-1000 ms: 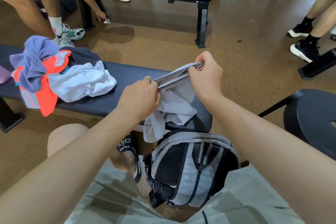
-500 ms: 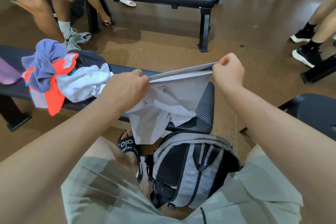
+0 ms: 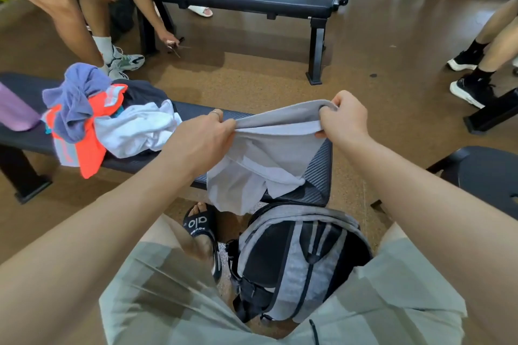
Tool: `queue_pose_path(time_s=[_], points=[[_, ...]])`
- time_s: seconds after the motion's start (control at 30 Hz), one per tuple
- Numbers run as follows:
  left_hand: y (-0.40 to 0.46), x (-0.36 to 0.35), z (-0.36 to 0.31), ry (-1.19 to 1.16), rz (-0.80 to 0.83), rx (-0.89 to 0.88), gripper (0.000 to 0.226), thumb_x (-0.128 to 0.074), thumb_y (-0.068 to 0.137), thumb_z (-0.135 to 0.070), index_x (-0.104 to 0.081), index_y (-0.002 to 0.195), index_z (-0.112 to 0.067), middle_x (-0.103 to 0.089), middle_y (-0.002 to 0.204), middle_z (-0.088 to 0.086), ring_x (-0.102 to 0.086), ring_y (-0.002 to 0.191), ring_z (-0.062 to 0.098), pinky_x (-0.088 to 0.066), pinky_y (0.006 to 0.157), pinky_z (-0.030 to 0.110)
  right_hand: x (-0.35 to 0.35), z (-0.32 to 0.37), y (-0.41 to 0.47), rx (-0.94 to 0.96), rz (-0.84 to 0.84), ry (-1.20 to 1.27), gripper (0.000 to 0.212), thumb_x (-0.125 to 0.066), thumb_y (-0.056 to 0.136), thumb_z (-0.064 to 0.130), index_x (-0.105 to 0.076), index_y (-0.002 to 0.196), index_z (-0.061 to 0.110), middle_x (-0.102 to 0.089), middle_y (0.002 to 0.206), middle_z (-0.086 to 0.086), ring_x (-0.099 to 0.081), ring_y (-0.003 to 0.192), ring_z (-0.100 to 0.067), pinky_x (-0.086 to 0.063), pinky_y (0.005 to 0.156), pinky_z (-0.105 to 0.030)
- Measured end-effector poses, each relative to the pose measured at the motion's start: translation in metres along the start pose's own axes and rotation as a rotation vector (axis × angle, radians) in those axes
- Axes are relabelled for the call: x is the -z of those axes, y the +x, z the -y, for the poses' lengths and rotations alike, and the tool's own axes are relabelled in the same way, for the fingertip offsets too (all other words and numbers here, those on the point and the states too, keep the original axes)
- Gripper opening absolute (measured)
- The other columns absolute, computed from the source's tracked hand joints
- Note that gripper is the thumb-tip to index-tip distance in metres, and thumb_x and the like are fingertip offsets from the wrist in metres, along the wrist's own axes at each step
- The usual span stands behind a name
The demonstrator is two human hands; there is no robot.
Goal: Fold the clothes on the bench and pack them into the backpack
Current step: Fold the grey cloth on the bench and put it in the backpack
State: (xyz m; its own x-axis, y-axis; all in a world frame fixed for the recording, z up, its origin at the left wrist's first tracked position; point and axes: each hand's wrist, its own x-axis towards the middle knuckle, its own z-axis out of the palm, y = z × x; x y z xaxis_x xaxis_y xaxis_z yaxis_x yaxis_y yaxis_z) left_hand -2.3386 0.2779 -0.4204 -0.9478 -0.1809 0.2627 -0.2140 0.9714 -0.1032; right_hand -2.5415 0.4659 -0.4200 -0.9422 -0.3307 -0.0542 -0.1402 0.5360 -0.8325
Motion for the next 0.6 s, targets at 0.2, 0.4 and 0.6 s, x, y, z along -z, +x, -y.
queue_pose_path(time_s=[0.2,0.4,0.6], points=[[-0.016,-0.009,0.005,0.029,0.086,0.023,0.018,-0.059,0.097,-0.016,-0.053,0.081,-0.008,-0.043,0.071,0.008,-0.036,0.046,0.026,-0.017,0.041,0.027,0.000,-0.010,0.004,-0.121,-0.118,0.128,0.021,-0.042,0.100,0.011,-0.037,0.083,0.021,-0.052,0.092,-0.005,-0.068,0.086,-0.032,-0.062,0.071,-0.049],[-0.009,0.000,0.005,-0.036,-0.034,0.018,0.020,-0.056,0.099,-0.023,-0.048,0.086,-0.010,-0.050,0.077,0.007,-0.053,0.058,0.033,-0.026,0.043,0.031,0.004,-0.020,0.008,-0.170,-0.116,0.065,0.015,-0.048,0.094,0.003,-0.045,0.092,0.018,-0.053,0.096,-0.005,-0.065,0.095,-0.031,-0.062,0.076,-0.049],[0.002,0.012,-0.006,-0.249,-0.028,-0.053,0.018,-0.054,0.100,-0.027,-0.042,0.090,-0.019,-0.050,0.073,-0.003,-0.053,0.067,0.030,-0.043,0.051,0.041,0.007,-0.019,-0.004,-0.108,0.121,-0.452,0.037,-0.053,0.091,0.013,-0.053,0.127,0.017,-0.057,0.125,-0.009,-0.055,0.112,-0.030,-0.050,0.086,-0.042]])
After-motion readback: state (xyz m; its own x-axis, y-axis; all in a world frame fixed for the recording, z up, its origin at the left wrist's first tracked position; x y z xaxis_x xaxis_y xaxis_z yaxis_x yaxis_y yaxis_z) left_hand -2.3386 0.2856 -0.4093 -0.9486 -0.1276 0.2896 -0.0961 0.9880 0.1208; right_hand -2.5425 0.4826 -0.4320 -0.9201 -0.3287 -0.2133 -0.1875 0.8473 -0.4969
